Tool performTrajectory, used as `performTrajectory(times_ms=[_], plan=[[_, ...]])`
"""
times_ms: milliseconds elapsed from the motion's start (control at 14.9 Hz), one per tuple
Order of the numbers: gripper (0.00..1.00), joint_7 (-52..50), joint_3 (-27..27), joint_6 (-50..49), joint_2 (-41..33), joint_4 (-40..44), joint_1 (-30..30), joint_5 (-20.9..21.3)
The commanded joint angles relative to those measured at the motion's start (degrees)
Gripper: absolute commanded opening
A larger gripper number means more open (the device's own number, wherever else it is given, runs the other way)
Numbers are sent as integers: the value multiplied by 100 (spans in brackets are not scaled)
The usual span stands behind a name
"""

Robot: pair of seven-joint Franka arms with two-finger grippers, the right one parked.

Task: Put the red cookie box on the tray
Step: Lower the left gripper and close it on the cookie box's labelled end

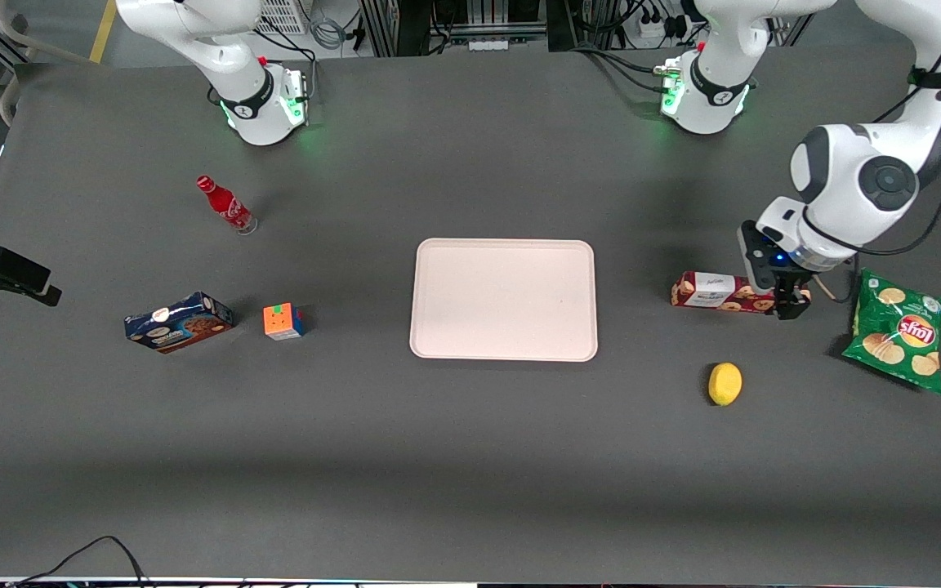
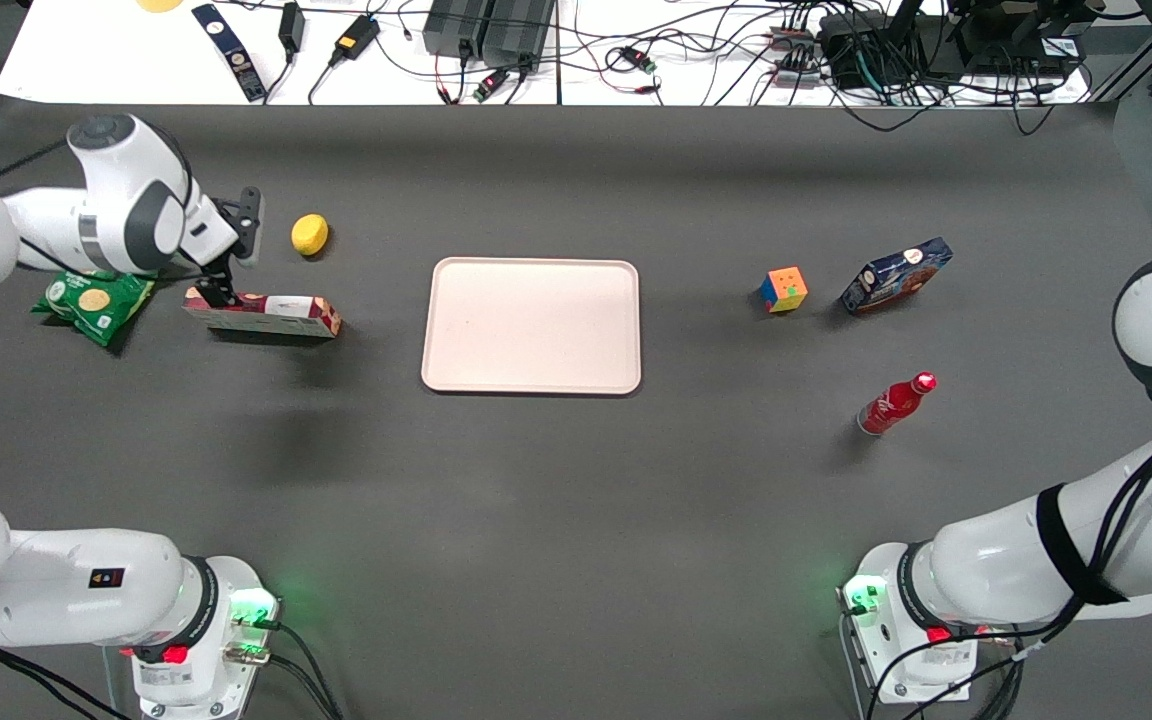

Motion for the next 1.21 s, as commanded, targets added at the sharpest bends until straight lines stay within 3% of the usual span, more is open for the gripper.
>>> performTrajectory(times_ms=[0, 739, 807, 1143], plan=[[100, 135, 24, 573, 80, -323, -156, -146], [99, 143, 33, 1198, 529, -499, -156, -303], [92, 143, 33, 1198, 529, -499, -156, -312], [30, 135, 33, 1198, 582, -499, -165, -348]])
